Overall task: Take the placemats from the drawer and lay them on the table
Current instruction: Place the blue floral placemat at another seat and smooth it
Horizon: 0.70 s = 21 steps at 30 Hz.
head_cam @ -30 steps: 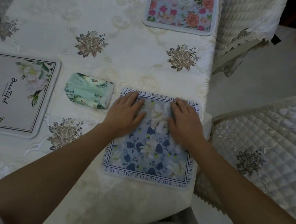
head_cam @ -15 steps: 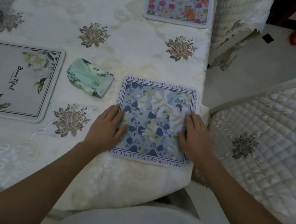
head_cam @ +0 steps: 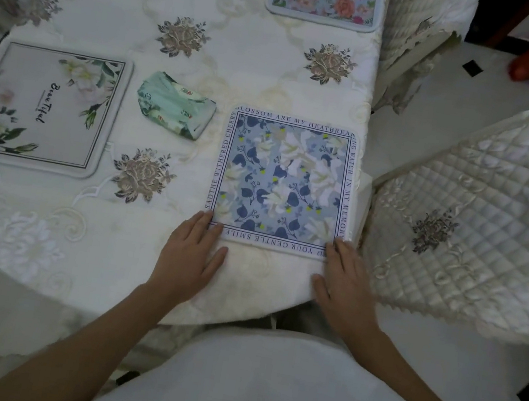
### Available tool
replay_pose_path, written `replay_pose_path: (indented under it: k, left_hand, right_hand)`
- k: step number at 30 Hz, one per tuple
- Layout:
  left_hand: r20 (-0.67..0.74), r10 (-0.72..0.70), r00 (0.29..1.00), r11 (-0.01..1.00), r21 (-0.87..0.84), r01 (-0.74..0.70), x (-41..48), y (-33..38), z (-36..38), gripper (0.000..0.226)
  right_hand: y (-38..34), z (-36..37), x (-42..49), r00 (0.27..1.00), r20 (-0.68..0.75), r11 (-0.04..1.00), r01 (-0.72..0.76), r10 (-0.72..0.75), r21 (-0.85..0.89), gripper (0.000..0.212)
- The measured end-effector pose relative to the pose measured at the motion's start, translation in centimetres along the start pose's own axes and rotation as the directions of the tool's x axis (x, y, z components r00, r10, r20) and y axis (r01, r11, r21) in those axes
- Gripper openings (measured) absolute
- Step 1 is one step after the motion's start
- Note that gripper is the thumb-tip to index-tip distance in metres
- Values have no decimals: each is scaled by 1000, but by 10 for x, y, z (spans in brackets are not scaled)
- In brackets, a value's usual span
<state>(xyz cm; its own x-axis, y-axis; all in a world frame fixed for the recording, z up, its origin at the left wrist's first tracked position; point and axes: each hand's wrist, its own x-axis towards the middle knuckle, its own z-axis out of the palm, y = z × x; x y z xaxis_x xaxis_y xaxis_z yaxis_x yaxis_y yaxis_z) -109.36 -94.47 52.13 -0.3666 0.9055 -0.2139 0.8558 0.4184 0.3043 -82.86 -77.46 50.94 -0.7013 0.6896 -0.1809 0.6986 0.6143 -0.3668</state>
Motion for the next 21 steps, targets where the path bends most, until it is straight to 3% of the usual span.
replay_pose_path:
  k: [5, 10, 21]
  left_hand:
    - [14, 107, 994, 994, 18, -107, 9, 29, 6, 62]
    - [68, 150, 986, 986, 57, -154, 12, 45, 19, 60]
    - [44, 28, 999, 994, 102, -32, -11, -17, 1, 64]
  right_hand:
    - [-34, 10, 14, 982, 102, 986, 161, -156, -41, 62]
    - [-54, 22, 23, 961, 185, 970, 227, -208, -91, 63]
    - [6, 1, -4, 993, 23, 992, 118, -117, -34, 54]
